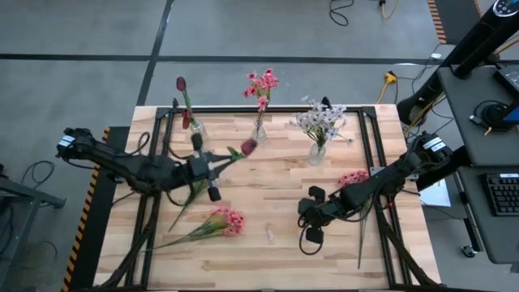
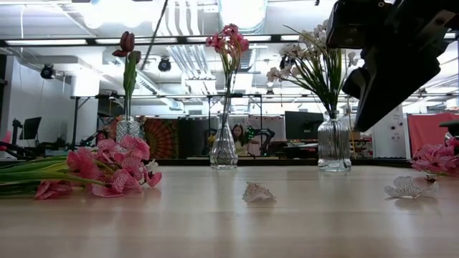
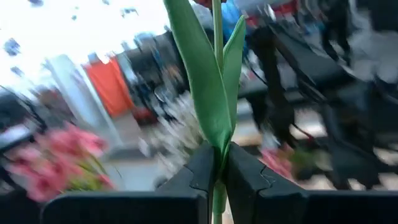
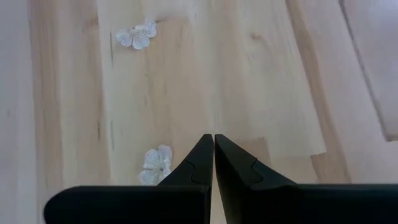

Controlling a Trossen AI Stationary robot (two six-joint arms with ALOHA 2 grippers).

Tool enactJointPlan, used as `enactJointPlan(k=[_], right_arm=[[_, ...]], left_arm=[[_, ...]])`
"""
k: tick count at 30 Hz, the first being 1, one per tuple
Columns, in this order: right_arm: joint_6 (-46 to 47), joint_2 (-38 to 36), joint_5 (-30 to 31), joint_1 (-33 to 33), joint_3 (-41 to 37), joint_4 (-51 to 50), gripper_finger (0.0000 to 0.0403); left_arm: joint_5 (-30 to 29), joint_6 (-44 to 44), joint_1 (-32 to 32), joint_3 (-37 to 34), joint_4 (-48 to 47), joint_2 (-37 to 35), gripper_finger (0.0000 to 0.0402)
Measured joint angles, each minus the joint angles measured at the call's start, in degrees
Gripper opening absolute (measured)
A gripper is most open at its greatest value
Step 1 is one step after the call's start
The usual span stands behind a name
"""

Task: Sort flowers into vase by color
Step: Put the purple tulip into the left transparent vase

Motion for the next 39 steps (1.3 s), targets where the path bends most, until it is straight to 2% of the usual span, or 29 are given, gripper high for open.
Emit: enactJointPlan(k=[4, 9, 12, 22, 28, 33, 39], right_arm=[[-0.45, 0.00, 0.44, 0.00, 0.00, 0.10, 0.0009], [-0.79, 0.00, 1.11, 0.00, 0.00, 0.25, 0.0009], [-0.96, 0.00, 1.31, -0.02, 0.00, 0.26, 0.0009], [-1.97, 0.00, 2.35, -0.02, 0.00, 0.71, 0.0009], [-4.10, 0.00, 3.18, -0.02, 0.00, 1.56, 0.0009], [-4.43, 0.00, 3.18, -0.02, 0.00, 1.81, 0.0009], [-4.50, 0.00, 3.18, -0.02, 0.00, 1.83, 0.0009]], left_arm=[[-3.38, 10.66, 0.45, -6.23, 16.21, -1.44, 0.0010], [-3.44, 21.37, 3.16, -14.61, 33.91, -3.68, 0.0010], [-3.44, 24.32, 6.55, -18.25, 41.01, -4.96, 0.0010], [-2.20, 24.26, 18.63, -20.99, 42.25, -7.59, 0.0010], [-1.04, 23.41, 22.55, -20.75, 42.05, -7.37, 0.0010], [-3.74, 23.27, 25.93, -21.37, 41.65, -6.99, 0.0010], [-3.83, 23.41, 28.69, -21.60, 41.61, -5.53, 0.0010]])
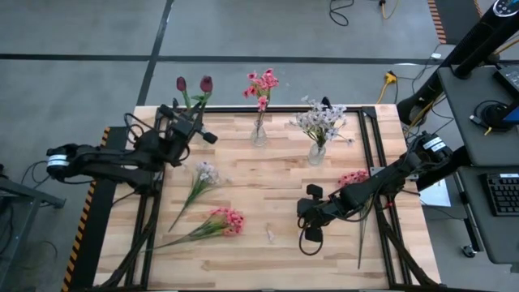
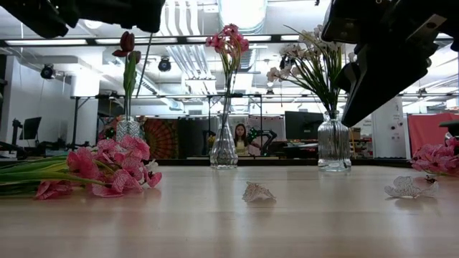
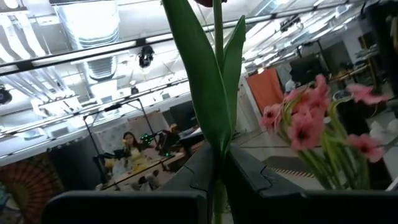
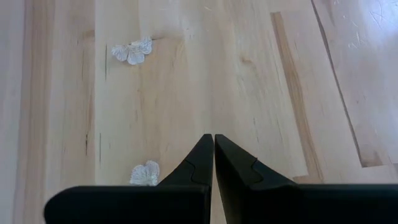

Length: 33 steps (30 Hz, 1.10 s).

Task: Sort flowers into vase by color
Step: Put the purple tulip into the left transparent vase

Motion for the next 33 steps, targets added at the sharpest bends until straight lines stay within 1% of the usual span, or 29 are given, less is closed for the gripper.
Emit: enactJointPlan(k=[11, 16, 23, 28, 33], right_arm=[[-0.01, 0.00, 0.48, 0.00, 0.00, 0.02, 0.0009], [-0.04, 0.00, 1.28, 0.00, 0.00, 0.01, 0.0009], [-0.44, 0.00, 1.38, 0.00, 0.00, 0.00, 0.0009], [-0.44, 0.00, 1.38, -0.01, 0.00, 0.00, 0.0009], [-0.50, 0.00, 1.40, -0.01, 0.00, 0.00, 0.0009]], left_arm=[[-0.57, -0.42, 2.83, -0.01, -0.02, 3.64, 0.0010], [-4.65, -1.76, 4.20, -0.02, -0.02, 4.29, 0.0010], [-4.63, -3.23, 4.86, -0.46, 0.01, 4.27, 0.0010], [-6.10, -3.82, 5.34, -0.46, 0.00, 4.31, 0.0010], [-6.15, -9.13, 7.37, -0.47, -0.02, 4.31, 0.0010]])
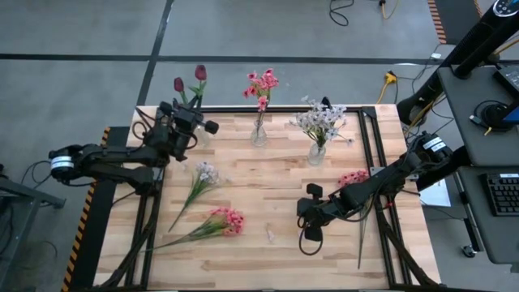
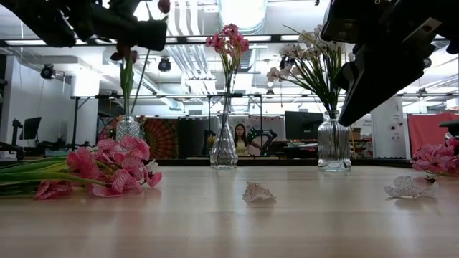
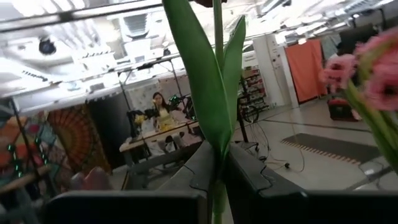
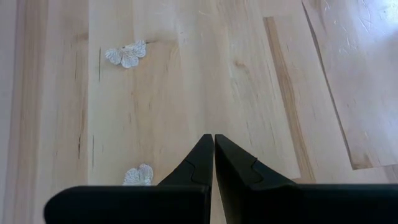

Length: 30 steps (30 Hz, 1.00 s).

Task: Sort flowers into vase by color
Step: Put the purple tulip into the left transparent vase

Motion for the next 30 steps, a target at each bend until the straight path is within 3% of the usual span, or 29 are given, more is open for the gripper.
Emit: enactJointPlan(k=[26, 30], right_arm=[[-0.13, 0.00, 0.02, -0.01, 0.00, 0.00, 0.0009], [-0.13, 0.00, 0.02, 0.00, -0.01, 0.00, 0.0009]], left_arm=[[-2.08, -3.47, 1.60, -0.31, -2.24, 0.04, 0.0010], [-4.89, -4.43, 1.55, -0.31, -2.25, 0.04, 0.0010]])
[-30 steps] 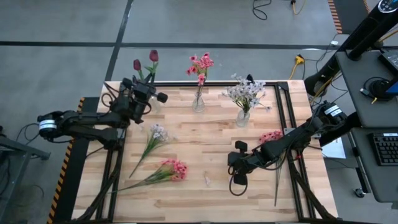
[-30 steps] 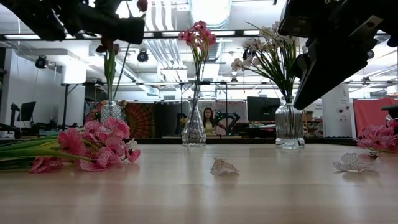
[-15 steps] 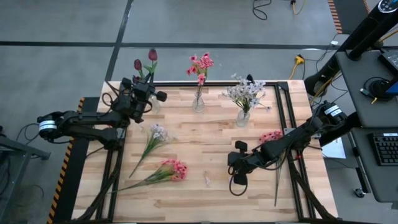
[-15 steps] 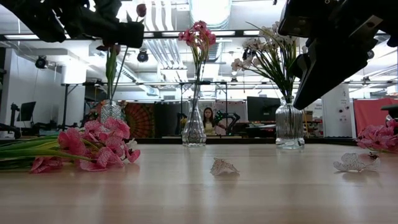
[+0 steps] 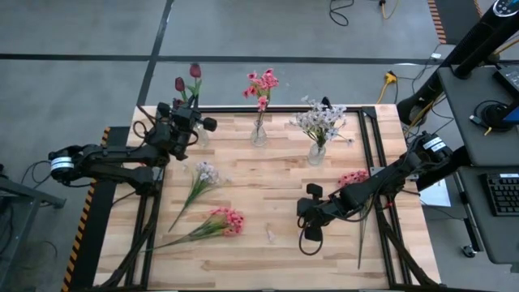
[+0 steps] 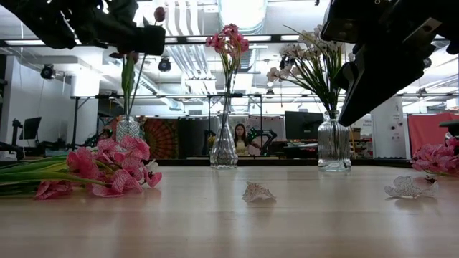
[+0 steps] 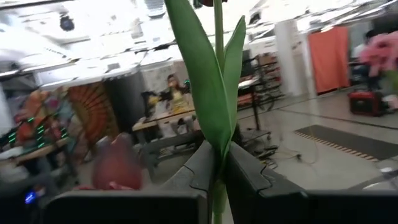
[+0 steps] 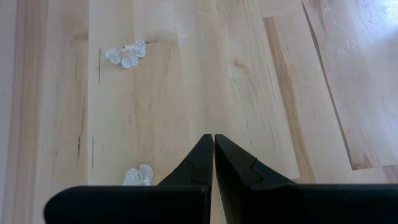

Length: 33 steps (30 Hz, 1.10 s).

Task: Sort flowers into vase by color
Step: Put the purple tulip into the left transparent vase

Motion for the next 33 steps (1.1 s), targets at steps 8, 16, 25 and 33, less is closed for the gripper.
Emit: enactJointPlan(k=[8, 16, 25, 33], right_arm=[[0.00, 0.00, 0.00, 0.00, -0.01, 0.00, 0.0009], [0.00, 0.00, 0.00, -0.01, 0.00, 0.00, 0.0009], [0.00, 0.00, 0.00, 0.00, -0.01, 0.00, 0.0009], [0.01, 0.00, -0.02, 0.01, -0.02, -0.01, 0.0009]], left_arm=[[-4.45, -0.44, 0.01, 0.00, -0.02, 0.00, 0.0022], [-4.45, -1.46, -0.01, 0.00, 0.00, 0.00, 0.0038], [-4.45, -1.47, -0.01, 0.00, 0.02, 0.00, 0.0080], [-4.45, -0.63, -0.16, 0.00, 0.07, -0.13, 0.0119]])
